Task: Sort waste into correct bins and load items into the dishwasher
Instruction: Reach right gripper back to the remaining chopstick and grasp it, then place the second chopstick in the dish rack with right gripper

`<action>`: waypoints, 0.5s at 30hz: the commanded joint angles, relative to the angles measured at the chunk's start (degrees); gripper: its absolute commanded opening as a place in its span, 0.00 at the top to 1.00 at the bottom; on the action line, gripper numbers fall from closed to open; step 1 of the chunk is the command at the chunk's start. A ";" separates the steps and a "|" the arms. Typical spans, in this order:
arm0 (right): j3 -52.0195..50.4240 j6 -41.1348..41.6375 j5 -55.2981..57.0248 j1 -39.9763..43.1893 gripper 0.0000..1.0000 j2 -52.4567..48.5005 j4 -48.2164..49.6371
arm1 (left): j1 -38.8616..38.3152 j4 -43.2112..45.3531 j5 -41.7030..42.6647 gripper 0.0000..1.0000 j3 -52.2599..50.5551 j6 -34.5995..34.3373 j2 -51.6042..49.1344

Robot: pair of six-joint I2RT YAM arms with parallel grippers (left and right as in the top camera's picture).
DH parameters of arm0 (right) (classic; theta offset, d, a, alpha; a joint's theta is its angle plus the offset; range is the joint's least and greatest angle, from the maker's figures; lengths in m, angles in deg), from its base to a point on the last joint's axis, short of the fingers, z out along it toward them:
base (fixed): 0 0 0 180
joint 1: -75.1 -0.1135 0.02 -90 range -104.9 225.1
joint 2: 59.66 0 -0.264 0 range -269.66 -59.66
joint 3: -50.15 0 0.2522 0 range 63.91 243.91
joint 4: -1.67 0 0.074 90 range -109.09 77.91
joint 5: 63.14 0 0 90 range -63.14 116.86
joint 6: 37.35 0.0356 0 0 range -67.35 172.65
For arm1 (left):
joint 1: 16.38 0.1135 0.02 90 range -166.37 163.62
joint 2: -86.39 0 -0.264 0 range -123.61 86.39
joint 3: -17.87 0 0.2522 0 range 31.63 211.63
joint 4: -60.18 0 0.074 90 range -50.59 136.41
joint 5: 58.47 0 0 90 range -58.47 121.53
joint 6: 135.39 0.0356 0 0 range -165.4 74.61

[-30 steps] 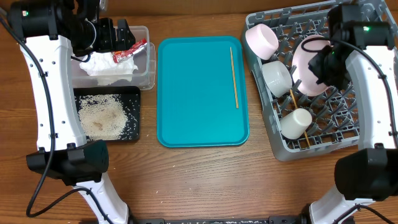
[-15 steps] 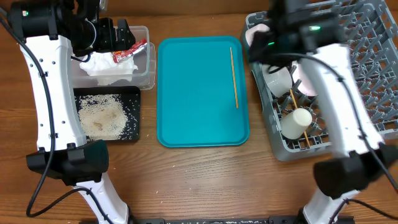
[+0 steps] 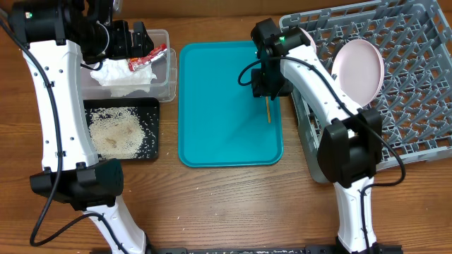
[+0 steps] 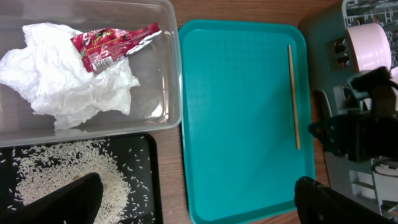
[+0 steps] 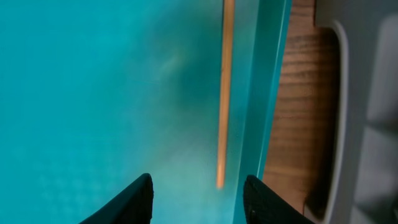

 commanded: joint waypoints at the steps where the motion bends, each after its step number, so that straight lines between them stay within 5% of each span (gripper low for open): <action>1: 0.72 -1.68 1.95 0.33 0.51 -2.67 0.74 | -0.37 0.11 -0.42 0.00 0.44 -0.33 0.02; 15: -3.74 -1.66 1.40 0.39 0.59 -5.38 6.27 | -0.37 0.11 -0.42 0.00 0.44 -0.33 0.02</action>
